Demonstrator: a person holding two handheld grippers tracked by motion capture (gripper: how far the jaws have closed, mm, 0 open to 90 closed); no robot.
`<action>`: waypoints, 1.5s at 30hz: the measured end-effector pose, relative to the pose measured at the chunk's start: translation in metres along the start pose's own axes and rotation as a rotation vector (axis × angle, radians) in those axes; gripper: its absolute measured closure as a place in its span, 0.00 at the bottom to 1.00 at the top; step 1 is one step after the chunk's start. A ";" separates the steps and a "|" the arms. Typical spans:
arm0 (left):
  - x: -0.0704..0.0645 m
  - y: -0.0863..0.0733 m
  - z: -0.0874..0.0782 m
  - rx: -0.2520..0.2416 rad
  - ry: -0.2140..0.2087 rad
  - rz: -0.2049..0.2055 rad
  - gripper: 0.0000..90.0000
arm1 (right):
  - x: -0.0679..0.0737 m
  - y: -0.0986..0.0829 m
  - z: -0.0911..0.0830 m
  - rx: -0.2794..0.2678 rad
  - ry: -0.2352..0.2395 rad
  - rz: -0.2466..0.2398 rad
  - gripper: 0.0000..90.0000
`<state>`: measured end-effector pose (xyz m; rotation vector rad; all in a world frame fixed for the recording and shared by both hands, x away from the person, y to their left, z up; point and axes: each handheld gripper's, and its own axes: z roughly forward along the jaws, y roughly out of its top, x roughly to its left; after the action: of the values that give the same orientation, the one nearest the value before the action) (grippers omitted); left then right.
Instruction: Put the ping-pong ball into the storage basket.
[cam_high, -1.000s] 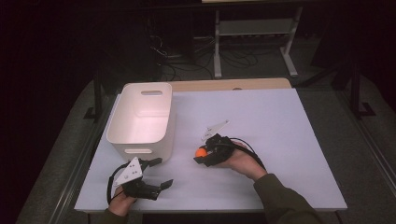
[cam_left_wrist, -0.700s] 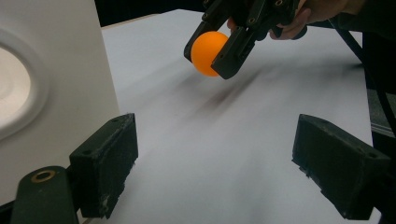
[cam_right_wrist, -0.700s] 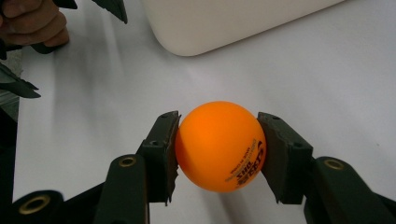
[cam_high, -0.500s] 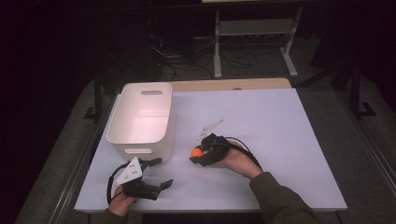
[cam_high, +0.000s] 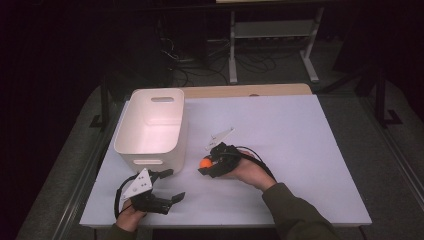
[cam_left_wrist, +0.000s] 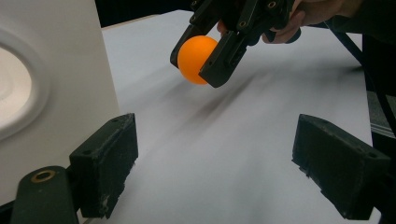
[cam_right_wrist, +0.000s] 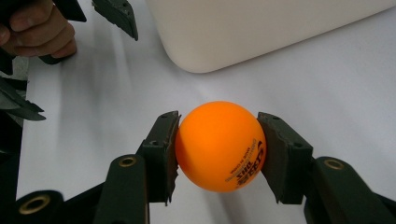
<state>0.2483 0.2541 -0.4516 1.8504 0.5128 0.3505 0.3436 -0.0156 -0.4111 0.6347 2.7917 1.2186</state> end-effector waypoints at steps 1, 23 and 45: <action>0.000 0.000 0.000 0.000 0.000 0.000 0.16 | 0.000 0.001 0.000 -0.001 0.000 -0.001 0.55; 0.000 0.000 0.000 -0.003 0.000 -0.001 0.16 | 0.000 0.015 -0.009 -0.026 0.002 -0.023 0.55; 0.000 0.000 0.000 0.001 -0.001 -0.001 0.16 | -0.002 0.032 -0.025 -0.044 -0.007 -0.026 0.55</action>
<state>0.2484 0.2544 -0.4514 1.8511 0.5139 0.3489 0.3518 -0.0145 -0.3711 0.5972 2.7502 1.2659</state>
